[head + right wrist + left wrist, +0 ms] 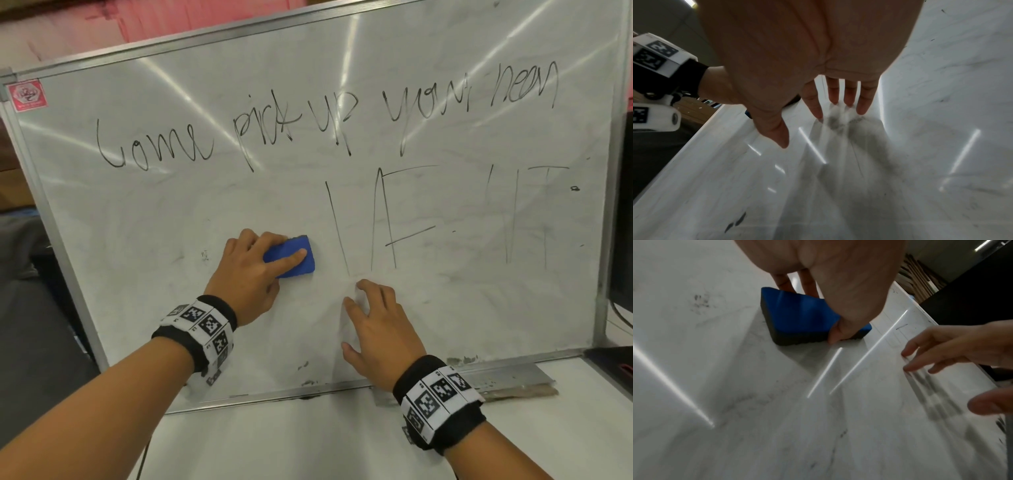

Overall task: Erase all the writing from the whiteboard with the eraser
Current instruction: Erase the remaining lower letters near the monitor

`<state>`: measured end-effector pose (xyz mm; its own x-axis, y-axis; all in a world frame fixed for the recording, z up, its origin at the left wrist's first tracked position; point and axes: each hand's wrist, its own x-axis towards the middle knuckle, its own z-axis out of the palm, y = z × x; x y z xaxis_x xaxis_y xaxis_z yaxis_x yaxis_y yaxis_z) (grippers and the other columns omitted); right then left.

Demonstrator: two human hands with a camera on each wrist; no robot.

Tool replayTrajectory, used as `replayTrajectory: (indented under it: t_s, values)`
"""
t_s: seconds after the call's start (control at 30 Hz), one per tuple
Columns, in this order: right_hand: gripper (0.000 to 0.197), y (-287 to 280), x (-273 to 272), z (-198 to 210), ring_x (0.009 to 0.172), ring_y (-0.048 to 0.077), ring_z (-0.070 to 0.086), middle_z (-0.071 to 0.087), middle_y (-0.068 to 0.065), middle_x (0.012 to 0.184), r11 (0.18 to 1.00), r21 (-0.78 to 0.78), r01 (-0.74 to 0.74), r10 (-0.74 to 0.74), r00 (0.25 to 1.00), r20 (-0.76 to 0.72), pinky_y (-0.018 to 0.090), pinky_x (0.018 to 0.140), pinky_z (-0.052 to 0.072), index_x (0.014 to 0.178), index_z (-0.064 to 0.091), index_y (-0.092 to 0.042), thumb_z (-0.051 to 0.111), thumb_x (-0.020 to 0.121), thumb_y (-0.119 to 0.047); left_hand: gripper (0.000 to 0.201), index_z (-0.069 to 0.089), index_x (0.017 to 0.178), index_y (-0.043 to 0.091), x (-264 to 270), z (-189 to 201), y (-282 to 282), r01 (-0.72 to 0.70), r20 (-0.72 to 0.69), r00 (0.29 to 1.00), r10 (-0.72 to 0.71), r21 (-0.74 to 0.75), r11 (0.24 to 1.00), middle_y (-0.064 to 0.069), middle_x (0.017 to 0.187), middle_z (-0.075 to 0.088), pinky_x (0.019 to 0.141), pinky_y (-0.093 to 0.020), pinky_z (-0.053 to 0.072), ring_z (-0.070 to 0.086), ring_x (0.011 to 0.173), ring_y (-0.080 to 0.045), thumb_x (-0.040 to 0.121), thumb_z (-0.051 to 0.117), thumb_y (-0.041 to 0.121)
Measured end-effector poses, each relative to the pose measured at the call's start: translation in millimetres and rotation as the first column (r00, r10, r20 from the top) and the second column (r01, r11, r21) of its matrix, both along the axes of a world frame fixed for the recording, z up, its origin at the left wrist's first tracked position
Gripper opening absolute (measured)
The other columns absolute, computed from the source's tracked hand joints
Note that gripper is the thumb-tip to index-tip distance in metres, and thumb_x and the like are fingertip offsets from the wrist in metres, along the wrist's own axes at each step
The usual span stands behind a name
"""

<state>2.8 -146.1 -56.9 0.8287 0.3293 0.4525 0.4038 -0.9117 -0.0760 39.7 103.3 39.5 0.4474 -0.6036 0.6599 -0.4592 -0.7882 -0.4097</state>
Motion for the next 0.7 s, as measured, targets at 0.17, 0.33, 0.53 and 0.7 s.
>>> replayTrajectory:
  t_s: [0.17, 0.33, 0.53, 0.7]
  values:
    - [0.071, -0.5, 0.4, 0.4, 0.138, 0.031, 0.024, 0.023, 0.01, 0.153, 1.0, 0.01, -0.001, 0.001, 1.0, 0.013, 0.042, 0.098, 0.047, 0.141, 0.043, -0.018, 0.058, 0.082, -0.055, 0.07, 0.063, 0.132, 0.03, -1.3, -6.3, -2.8, -0.005, -0.03, 1.0, 0.007, 0.076, 0.997, -0.009, 0.126, 0.058, 0.079, -0.048, 0.045, 0.048, 0.096, -0.032, 0.068, 0.079, 0.007]
    - [0.07, 0.3, 0.7, -0.2, 0.139, 0.031, 0.023, 0.022, 0.009, 0.154, 1.0, 0.014, 0.001, -0.001, 1.0, 0.015, 0.042, 0.1, 0.046, 0.141, 0.042, -0.018, 0.057, 0.083, -0.055, 0.067, 0.058, 0.138, 0.026, 4.6, 23.3, -13.2, -0.033, -0.011, 0.999, 0.032, -0.24, 0.97, -0.011, 0.131, 0.053, 0.081, -0.052, 0.049, 0.047, 0.099, -0.033, 0.075, 0.079, 0.015]
    - [0.071, 0.8, 0.6, -1.3, 0.141, 0.03, 0.019, 0.017, 0.008, 0.156, 1.0, 0.018, -0.001, 0.001, 1.0, 0.0, 0.041, 0.104, 0.042, 0.144, 0.038, -0.021, 0.054, 0.085, -0.056, 0.068, 0.058, 0.137, 0.028, 10.4, 47.1, -40.8, -0.063, 0.012, 0.998, 0.065, -0.115, 0.991, -0.01, 0.13, 0.052, 0.083, -0.05, 0.044, 0.047, 0.101, -0.036, 0.072, 0.076, 0.017]
    - [0.067, -0.7, 0.2, -0.3, 0.14, 0.029, 0.021, 0.018, 0.006, 0.155, 1.0, 0.022, -0.012, 0.012, 1.0, 0.008, 0.041, 0.102, 0.042, 0.141, 0.041, -0.021, 0.054, 0.084, -0.055, 0.067, 0.056, 0.14, 0.029, 10.4, 52.8, -50.8, -0.064, -0.006, 0.998, 0.066, -0.282, 0.957, -0.009, 0.132, 0.051, 0.085, -0.049, 0.044, 0.046, 0.105, -0.036, 0.076, 0.073, 0.017]
